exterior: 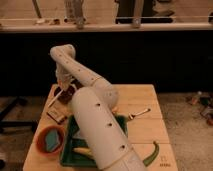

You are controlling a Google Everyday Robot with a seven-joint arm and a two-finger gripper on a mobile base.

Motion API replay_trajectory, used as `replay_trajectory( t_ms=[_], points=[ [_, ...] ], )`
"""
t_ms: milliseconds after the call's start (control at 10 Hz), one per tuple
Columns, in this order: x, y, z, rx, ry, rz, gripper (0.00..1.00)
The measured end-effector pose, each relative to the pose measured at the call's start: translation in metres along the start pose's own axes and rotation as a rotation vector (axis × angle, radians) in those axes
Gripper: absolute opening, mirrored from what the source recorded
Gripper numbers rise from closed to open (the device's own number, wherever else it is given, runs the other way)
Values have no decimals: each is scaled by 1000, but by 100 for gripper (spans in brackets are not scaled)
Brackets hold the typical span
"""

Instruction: Place brush in purple bowl

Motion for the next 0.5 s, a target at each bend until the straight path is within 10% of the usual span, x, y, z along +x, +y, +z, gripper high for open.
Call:
replay_trajectory(
  t_ms=[200,500],
  points=[
    [-2,-2,2,0,-5,-7,0],
    [-1,-1,2,-1,-5,-7,26]
  ],
)
